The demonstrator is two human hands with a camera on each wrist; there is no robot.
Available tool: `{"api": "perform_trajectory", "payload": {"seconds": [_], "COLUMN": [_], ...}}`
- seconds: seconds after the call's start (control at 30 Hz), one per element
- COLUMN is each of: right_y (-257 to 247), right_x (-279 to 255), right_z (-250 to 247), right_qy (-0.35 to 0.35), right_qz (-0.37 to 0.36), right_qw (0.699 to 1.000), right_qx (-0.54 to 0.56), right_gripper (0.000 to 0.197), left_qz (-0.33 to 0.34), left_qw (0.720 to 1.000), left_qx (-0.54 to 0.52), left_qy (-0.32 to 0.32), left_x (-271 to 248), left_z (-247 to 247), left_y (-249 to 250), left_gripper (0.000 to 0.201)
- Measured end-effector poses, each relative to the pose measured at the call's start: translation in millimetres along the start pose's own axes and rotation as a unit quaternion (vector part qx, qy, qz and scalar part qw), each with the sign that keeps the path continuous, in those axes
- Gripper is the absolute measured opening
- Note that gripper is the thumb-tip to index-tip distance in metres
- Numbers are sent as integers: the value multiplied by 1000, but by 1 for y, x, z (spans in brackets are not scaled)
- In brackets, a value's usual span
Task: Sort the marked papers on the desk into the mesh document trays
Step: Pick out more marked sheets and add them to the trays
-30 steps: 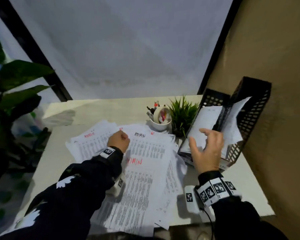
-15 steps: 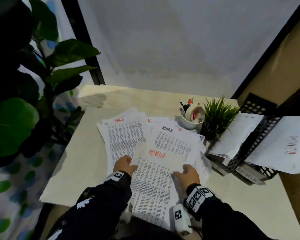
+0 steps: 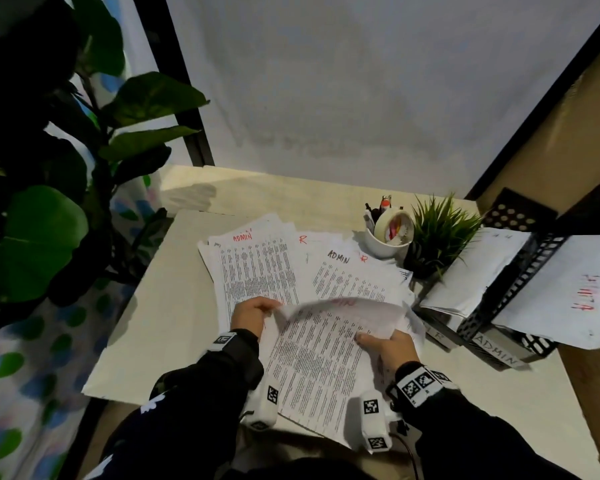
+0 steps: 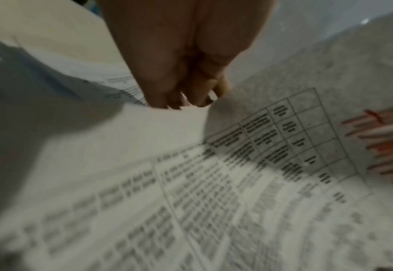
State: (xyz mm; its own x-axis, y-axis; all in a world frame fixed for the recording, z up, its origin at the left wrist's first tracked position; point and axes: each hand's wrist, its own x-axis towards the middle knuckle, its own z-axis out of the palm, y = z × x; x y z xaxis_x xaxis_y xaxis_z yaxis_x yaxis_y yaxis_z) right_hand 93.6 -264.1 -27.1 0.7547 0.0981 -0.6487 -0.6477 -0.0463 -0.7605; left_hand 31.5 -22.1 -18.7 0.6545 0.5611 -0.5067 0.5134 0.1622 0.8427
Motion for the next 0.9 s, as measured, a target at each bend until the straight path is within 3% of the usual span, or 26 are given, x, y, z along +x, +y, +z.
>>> {"api": "perform_trajectory", "payload": {"seconds": [0.1, 0.13, 0.2, 0.23, 0.3, 0.47, 0.53, 0.67, 0.77, 0.9], "right_y": [-1, -2, -6, -9, -12, -8, -9, -8, -11, -13], "right_x": [-4, -6, -9, -12, -16, -12, -14, -8, -2, 11], "right_z": [1, 0, -4, -5, -5, -6, -8, -10, -8, -6], "right_qy": [-18, -20, -19, -13, -14, 6, -4, -24, -24, -15], "right_qz": [3, 3, -2, -9, -23, -41, -48, -52, -35, -23], "right_qw": [1000, 1000, 1000, 1000, 999, 998, 998, 997, 996, 999], "right_qx": [10, 5, -13, -23, -42, -48, -47, -55, -78, -39], "right_gripper": [37, 38, 37, 34, 24, 29, 28, 27, 20, 24], "left_qz": [-8, -43, -97, -97, -78, -12, 2, 90, 145, 162], "left_qw": [963, 950, 952, 959, 967, 961, 959, 949, 959, 983], "left_qx": [210, 246, 231, 204, 176, 212, 213, 224, 139, 52], "left_qy": [167, 186, 178, 173, 169, 177, 185, 204, 199, 74], "left_x": [11, 13, 18, 19, 23, 21, 20, 8, 1, -5], "left_z": [-16, -23, -33, -38, -45, -59, -64, -73, -75, -60], "left_y": [-1, -2, -6, -5, -7, -5, -8, -8, -2, 11], "left_gripper": [25, 37, 64, 69, 60, 7, 19, 20, 12, 11]}}
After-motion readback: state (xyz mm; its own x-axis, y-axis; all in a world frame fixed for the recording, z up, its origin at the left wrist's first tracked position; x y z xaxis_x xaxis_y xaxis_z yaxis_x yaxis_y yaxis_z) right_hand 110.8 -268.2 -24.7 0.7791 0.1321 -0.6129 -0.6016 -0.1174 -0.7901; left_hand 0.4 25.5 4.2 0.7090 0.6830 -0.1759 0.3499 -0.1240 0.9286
